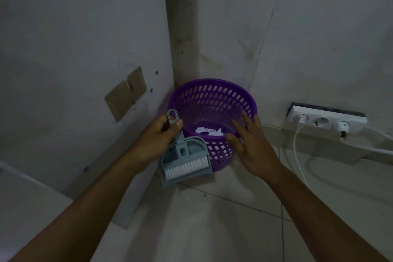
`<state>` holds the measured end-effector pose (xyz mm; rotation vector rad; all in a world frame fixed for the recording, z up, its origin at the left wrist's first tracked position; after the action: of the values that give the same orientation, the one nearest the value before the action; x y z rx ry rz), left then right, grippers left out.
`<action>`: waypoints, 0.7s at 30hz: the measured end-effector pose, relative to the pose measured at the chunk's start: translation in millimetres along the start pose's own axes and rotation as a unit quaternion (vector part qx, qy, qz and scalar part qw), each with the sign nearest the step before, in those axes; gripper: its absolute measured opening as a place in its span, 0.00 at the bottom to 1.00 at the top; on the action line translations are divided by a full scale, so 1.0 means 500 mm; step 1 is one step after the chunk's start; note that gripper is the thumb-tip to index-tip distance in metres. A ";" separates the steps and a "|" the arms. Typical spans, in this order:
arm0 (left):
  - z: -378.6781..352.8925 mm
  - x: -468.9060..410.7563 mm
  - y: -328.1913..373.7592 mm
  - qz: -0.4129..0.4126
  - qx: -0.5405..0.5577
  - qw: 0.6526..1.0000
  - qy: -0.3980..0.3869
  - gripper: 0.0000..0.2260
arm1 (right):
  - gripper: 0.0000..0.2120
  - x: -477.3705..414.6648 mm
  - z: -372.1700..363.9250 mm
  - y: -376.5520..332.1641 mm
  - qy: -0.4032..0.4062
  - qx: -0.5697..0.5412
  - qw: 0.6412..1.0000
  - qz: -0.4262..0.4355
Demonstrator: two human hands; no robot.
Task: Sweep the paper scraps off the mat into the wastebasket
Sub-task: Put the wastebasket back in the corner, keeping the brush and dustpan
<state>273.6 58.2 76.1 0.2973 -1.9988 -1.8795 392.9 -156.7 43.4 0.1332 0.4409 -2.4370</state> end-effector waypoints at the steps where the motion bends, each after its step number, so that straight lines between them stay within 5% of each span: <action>1: -0.003 -0.005 -0.002 -0.002 0.000 1.000 -0.002 0.12 | 0.37 -0.011 -0.002 0.000 -0.001 0.013 1.000 0.003; 4: -0.008 -0.009 0.005 -0.027 0.011 0.999 0.012 0.10 | 0.40 -0.043 -0.004 -0.005 -0.001 0.040 0.999 -0.007; 6: 0.001 0.001 0.001 -0.043 0.022 0.998 0.034 0.09 | 0.33 -0.044 0.007 -0.021 0.024 0.046 0.998 -0.032; 9: 0.039 0.032 -0.036 -0.033 0.045 0.995 0.084 0.07 | 0.19 0.012 0.051 -0.101 0.175 0.007 0.984 0.030; 11: 0.064 0.059 -0.071 -0.002 0.068 0.991 0.112 0.07 | 0.15 0.070 0.034 -0.158 0.203 -0.047 0.975 0.077; 14: 0.086 0.108 -0.125 0.041 0.089 0.986 0.133 0.09 | 0.16 0.116 -0.060 -0.213 0.038 -0.161 0.983 0.076; 16: 0.099 0.139 -0.162 0.053 0.100 0.981 0.155 0.09 | 0.18 0.133 -0.130 -0.233 -0.099 -0.277 0.954 0.061; 21: 0.130 0.208 -0.251 0.052 0.047 0.974 0.214 0.03 | 0.18 0.151 -0.246 -0.243 -0.210 -0.295 0.931 0.040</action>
<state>139.5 65.1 -36.9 0.5593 -1.7713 -1.5049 256.4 -69.3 -53.5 -0.6024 0.9150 -2.0677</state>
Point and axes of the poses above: each hand's wrist, its own x-axis away from the middle knuckle, its own z-axis out of the back of the hand, y = z × x, the point moved 8 cm from there along -x, towards the middle knuckle, and after that the axes turned 15 degrees about x, right-handed, at the moved point
